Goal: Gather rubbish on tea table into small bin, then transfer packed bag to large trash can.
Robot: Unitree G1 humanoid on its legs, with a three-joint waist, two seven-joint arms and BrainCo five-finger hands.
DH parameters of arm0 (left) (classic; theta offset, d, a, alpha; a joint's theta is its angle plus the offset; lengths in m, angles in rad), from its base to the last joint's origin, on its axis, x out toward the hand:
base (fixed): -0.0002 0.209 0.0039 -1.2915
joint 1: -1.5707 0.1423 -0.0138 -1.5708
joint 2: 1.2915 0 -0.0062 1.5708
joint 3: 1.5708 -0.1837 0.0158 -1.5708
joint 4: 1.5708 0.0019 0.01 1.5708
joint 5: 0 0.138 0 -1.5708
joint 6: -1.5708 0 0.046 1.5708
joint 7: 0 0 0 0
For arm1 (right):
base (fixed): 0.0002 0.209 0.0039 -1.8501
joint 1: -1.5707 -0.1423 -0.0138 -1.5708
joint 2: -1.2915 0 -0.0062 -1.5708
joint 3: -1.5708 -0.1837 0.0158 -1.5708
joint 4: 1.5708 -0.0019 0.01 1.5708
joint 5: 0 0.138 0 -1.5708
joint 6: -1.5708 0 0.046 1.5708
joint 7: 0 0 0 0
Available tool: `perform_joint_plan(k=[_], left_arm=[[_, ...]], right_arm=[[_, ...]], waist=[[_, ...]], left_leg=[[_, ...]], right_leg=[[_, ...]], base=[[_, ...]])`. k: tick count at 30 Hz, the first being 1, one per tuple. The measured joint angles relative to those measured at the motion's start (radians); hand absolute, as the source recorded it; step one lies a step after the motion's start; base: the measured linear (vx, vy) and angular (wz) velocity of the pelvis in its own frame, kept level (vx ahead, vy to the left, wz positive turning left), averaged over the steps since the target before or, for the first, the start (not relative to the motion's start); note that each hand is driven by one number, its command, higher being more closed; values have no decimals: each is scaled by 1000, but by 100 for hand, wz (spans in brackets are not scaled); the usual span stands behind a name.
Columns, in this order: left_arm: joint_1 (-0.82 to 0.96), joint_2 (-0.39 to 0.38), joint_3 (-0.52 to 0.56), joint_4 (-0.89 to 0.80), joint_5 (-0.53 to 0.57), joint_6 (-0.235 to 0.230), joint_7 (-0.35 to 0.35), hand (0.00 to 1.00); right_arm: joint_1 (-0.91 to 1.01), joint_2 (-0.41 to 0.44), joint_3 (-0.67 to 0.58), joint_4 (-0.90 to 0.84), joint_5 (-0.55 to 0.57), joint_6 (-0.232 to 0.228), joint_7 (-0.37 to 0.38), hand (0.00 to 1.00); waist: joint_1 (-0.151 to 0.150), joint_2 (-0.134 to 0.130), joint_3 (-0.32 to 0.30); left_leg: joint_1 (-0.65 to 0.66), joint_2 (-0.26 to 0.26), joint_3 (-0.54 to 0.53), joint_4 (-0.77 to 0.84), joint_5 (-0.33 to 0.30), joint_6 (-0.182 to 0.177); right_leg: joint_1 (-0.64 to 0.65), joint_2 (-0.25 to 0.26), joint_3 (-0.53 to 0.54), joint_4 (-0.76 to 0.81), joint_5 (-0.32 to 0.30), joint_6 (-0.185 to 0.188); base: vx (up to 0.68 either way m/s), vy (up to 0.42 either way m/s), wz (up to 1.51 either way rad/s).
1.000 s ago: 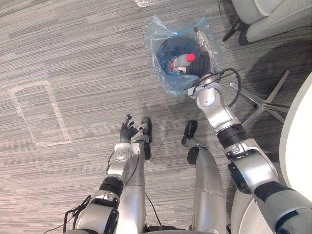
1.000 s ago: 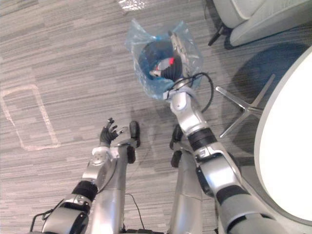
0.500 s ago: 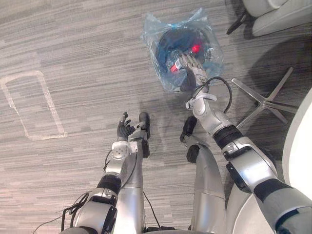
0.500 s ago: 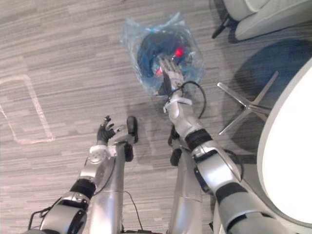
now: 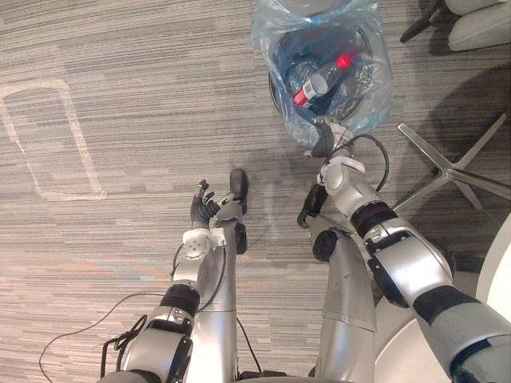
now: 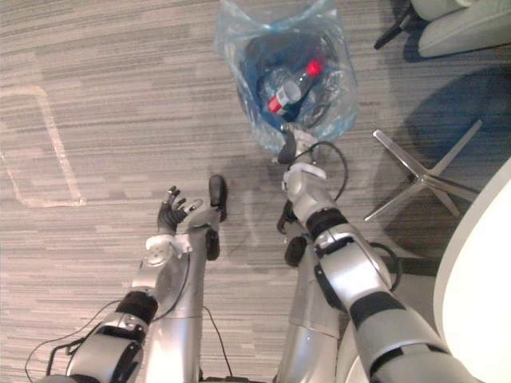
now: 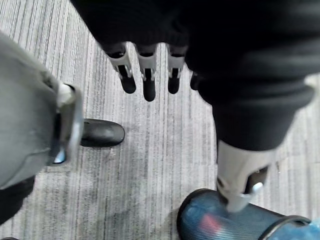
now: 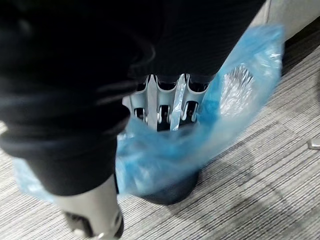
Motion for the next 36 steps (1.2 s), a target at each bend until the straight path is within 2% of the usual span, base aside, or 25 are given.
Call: perform_joint_plan(k=[5, 11, 14, 17, 21, 26, 29, 31, 34, 36], left_arm=[[0, -32, -4, -7, 0, 1, 0, 0], [1, -34, -7, -26, 1, 11, 0, 0], [11, -38, -5, -37, 8, 18, -1, 0], [16, -36, 2, -38, 20, 31, -2, 0], [76, -44, 3, -39, 52, 52, -4, 0], [136, -47, 3, -39, 81, 72, -5, 0], [179, -46, 24, -37, 92, 79, -7, 0], [197, -46, 32, -32, 100, 83, -9, 0], [232, -46, 28, 7, 120, 98, -27, 0], [264, -45, 16, 67, 130, 104, -31, 0]], right_arm=[[23, 1, -5, -17, 37, 0, -3, 100], [97, 7, -7, -111, 78, 0, -4, 100], [180, 29, -10, -214, 94, -1, -7, 100], [250, 71, -31, -323, 114, -4, -14, 100], [377, 120, -46, -494, 136, -10, -18, 100], [510, 132, -51, -670, 176, -12, -17, 100], [586, 176, -47, -767, 197, -27, -4, 100], [630, 187, -44, -820, 198, -43, 5, 100], [709, 201, -40, -882, 203, -58, 28, 100], [774, 200, -35, -897, 212, -74, 50, 100]], waist=[[0, 0, 0], [3, 0, 0], [4, -1, 0], [2, -1, -1], [-12, -4, -2], [-22, -6, -3], [-35, -35, -22], [-40, -42, -29], [-39, -56, -78], [-41, -69, -133]], left_leg=[[1, 5, 2, 1, 3, -4], [22, 19, 10, 24, 1, -1], [82, 31, 14, 21, -8, 11], [135, 55, 33, 4, -11, 9], [264, 70, 59, -56, 1, 2], [421, 76, 66, -108, 3, -4], [526, 79, 91, -151, 3, -4], [586, 80, 98, -177, 2, -5], [672, 85, 119, -236, 8, -12], [755, 77, 140, -316, 24, -20]], right_leg=[[0, 4, 0, 0, 1, -2], [28, 14, 4, 3, 3, -4], [91, 27, 7, -9, 4, -6], [143, 44, 6, -42, 5, -6], [266, 55, 0, -102, 17, -12], [429, 75, -5, -179, 30, -8], [520, 84, 9, -227, 36, -3], [581, 92, 11, -263, 42, 2], [664, 111, 23, -342, 67, 6], [733, 121, 38, -423, 95, 14]], base=[[-5, -4, -1], [-25, 3, -5], [-57, -14, -7], [-56, -27, -11], [3, -20, -2], [60, -7, -4], [82, -9, -11], [65, -19, -12], [59, -9, -18], [95, 1, -17]])
